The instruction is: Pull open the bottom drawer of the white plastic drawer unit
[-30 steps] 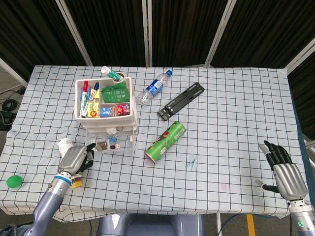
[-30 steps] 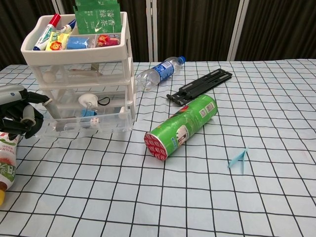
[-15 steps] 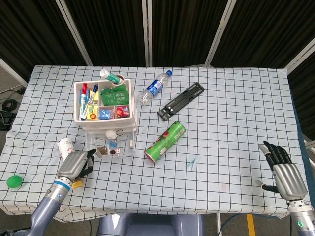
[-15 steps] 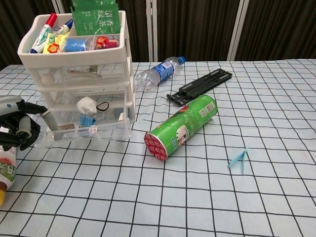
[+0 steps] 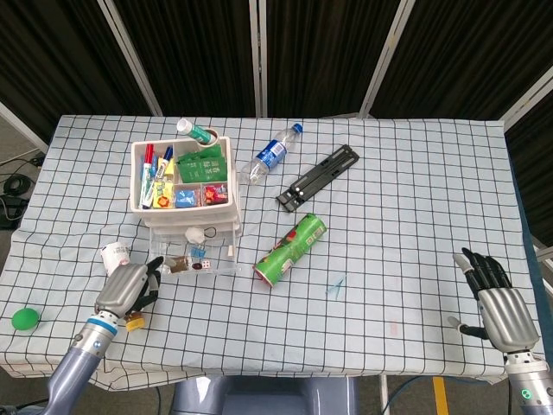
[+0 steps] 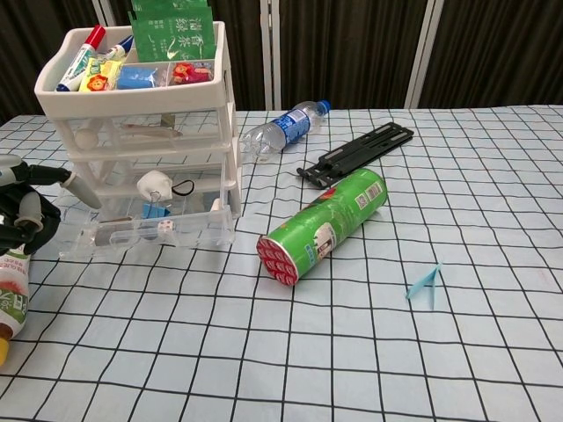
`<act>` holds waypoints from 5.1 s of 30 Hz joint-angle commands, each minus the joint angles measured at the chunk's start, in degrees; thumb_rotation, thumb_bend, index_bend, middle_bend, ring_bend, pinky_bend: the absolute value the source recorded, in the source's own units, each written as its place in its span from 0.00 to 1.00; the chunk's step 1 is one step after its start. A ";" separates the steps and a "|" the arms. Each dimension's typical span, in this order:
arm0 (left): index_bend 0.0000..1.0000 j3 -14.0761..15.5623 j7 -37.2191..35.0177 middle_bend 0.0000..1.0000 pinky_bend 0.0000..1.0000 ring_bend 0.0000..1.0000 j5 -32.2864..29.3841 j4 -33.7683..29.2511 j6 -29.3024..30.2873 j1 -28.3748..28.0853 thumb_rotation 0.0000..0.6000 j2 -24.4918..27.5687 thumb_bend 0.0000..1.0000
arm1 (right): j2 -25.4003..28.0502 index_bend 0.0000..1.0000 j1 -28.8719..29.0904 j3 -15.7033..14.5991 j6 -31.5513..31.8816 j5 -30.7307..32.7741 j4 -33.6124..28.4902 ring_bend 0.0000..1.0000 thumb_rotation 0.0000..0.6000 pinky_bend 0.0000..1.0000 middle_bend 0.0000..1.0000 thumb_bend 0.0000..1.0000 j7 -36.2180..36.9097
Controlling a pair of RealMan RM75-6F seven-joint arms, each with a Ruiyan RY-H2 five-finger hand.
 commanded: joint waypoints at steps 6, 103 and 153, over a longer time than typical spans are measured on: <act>0.23 1.59 1.02 0.73 0.62 0.75 5.67 -2.00 3.30 1.77 1.00 4.22 1.00 | -0.08 0.02 0.05 -0.04 -0.17 0.06 0.00 0.00 1.00 0.00 0.00 0.02 -0.25; 0.43 -2.83 62.01 0.97 0.77 0.89 6.18 14.59 -7.67 -20.47 1.00 -6.49 0.12 | 0.58 0.03 1.33 1.82 -2.95 4.09 2.14 0.00 1.00 0.00 0.00 0.02 5.36; 0.49 3.48 54.15 0.97 0.77 0.89 18.51 30.76 -9.52 -26.00 1.00 -9.58 0.14 | 0.80 0.03 1.36 2.40 -2.95 4.73 2.65 0.00 1.00 0.00 0.00 0.02 6.80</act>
